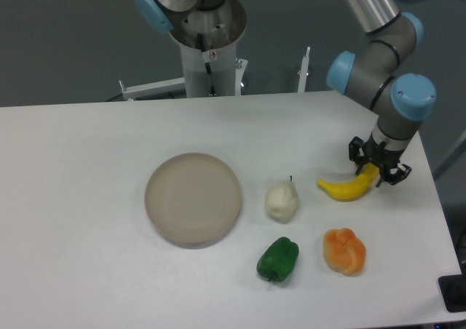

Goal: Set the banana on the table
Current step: 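Open the gripper to release the banana, then move the open gripper away from the banana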

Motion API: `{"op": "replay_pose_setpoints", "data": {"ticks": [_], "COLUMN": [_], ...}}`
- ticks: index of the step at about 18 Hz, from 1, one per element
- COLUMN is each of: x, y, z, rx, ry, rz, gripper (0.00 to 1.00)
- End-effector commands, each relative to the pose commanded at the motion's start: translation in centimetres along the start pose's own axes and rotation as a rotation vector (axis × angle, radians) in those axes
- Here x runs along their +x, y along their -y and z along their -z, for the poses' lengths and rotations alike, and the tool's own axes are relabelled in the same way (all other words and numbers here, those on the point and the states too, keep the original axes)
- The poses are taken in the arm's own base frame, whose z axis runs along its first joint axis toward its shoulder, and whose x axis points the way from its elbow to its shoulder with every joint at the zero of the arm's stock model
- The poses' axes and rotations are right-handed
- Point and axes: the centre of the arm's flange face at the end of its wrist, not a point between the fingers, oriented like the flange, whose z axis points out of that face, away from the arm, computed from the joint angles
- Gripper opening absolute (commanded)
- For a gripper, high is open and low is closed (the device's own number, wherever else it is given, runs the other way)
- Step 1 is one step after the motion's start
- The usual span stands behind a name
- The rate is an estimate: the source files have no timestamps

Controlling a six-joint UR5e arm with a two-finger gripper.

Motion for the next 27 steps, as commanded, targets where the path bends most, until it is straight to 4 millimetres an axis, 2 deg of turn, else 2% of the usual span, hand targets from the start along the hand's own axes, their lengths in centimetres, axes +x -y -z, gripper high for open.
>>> {"op": "replay_pose_setpoints", "data": {"ticks": [1,3,6,8,13,20,27], "x": [-0.3,-0.8,-1.5,-2.0,-2.6,-3.7,-3.2], "y": [0.5,0.9,3.4,6.1,9.6,11.1,11.6], "z": [0.8,2.0,4.0,5.6,8.4,11.2,10.2], "rx": [0.0,0.003,0.008,0.013,-0.02,-0.016,-0.026], "ry": [0.014,0.039,0.082,0.12,0.187,0.239,0.226], "rz": [-0.008,-0.015,-0.049,-0.069,-0.073,-0.088,-0.076], "gripper": [0.99,1.0,1.0,1.0,1.0,1.0,1.0]}}
